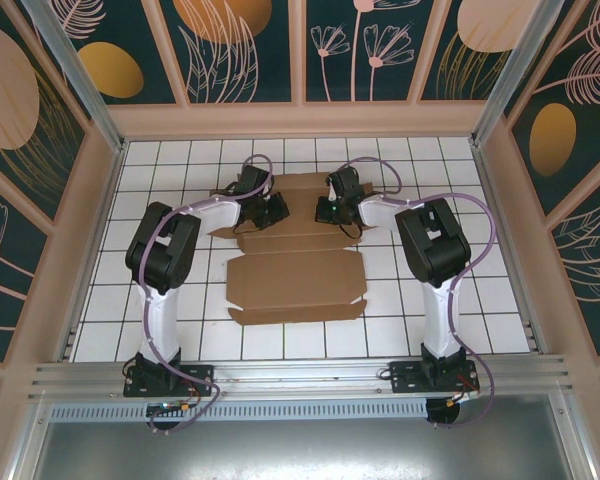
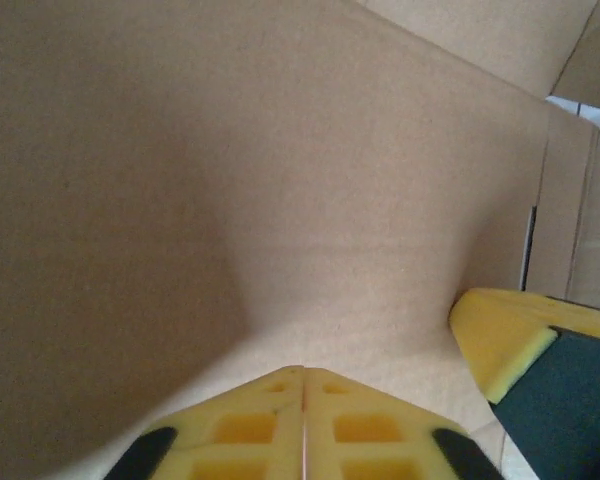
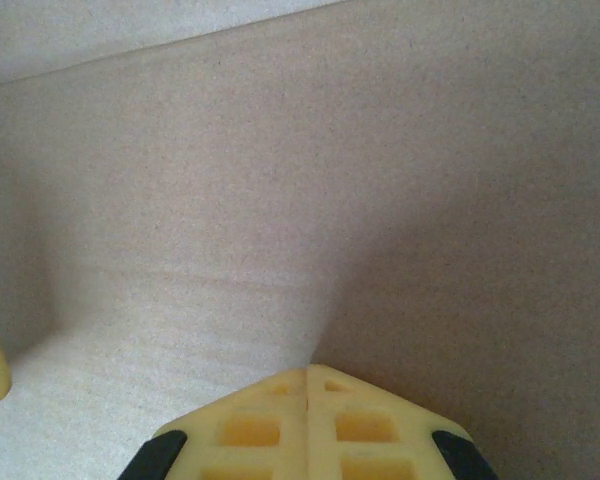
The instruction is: Fold the paper box
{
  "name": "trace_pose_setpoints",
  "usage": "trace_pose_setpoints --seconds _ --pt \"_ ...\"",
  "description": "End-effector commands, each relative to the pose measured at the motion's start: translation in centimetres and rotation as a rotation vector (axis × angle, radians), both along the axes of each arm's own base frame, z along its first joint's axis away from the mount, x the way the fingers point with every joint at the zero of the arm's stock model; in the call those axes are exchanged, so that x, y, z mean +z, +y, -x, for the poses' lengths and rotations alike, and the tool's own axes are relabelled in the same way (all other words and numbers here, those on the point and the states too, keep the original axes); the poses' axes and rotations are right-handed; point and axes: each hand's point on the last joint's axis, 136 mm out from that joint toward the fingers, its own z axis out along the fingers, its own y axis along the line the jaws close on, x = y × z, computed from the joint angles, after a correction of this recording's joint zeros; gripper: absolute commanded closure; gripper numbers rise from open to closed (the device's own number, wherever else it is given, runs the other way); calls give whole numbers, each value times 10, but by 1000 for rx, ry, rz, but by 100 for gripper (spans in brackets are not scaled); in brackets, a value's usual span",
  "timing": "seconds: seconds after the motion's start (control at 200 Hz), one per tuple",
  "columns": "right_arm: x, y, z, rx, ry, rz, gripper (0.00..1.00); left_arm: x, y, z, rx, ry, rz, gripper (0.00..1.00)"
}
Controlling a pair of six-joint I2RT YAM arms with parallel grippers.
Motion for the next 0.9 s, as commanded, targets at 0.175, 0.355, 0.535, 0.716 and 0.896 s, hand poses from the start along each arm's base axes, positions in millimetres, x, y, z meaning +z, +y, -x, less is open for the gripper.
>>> trace_pose_setpoints --seconds 0.175,0.355,0.535,0.716,0.896 --pt "-34 -26 62 41 236 125 100 -35 15 -2 117 48 -33 100" --pt "18 -31 59 18 157 63 78 -65 24 10 157 127 -65 100" --pt "29 -64 81 -66 149 84 56 -70 28 12 180 142 -77 100" --pt "17 -117 104 -211 156 160 52 -71 28 13 196 156 -65 100" --pt "11 -125 111 -237 191 21 52 -74 22 18 199 193 -20 100"
